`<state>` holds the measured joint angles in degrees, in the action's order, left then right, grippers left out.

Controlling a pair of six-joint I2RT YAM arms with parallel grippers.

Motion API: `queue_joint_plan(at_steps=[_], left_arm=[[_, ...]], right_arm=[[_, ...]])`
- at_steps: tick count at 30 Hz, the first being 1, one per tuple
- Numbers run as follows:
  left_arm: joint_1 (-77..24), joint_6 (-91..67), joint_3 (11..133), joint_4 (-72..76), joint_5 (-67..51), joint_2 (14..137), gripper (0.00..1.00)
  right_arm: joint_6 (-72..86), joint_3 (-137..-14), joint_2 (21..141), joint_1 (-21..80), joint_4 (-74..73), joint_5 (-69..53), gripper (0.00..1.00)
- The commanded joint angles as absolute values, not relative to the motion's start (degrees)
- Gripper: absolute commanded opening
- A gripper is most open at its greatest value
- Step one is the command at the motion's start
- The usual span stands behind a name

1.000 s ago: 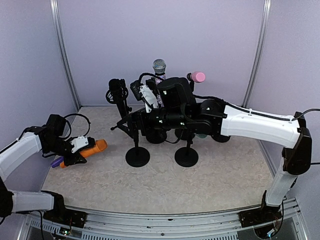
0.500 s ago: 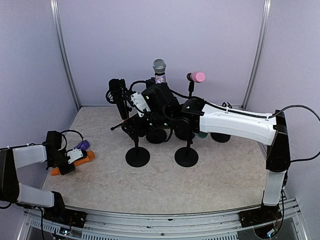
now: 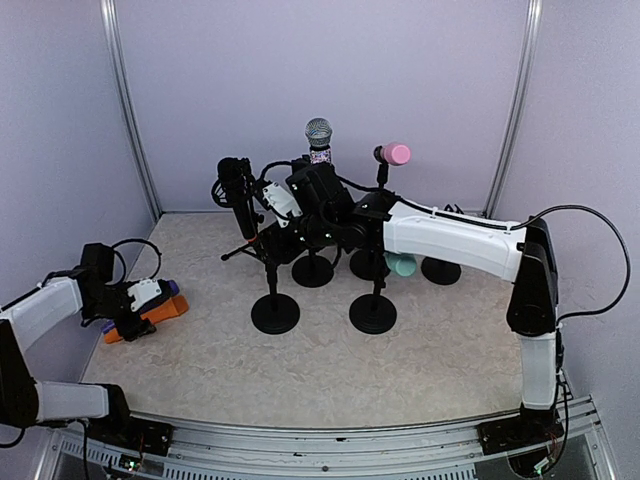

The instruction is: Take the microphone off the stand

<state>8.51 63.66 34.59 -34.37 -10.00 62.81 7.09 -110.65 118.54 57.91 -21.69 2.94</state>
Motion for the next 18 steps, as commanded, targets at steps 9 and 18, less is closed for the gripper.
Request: queue_joint_plan(at_steps=[9,18], left_arm=[[0.3,53.0,48.1,-46.6,-23.2,60.9,0.75],[-6.6,47.0,53.3,-45.5,-23.4,62.3,0.76]], right_arm=[[7.7,-112.3,121.0,59.3,-20.8,2.9,0.15],[8.6,-105.3,112.0,64.5,-16.8,11.7,0.00]])
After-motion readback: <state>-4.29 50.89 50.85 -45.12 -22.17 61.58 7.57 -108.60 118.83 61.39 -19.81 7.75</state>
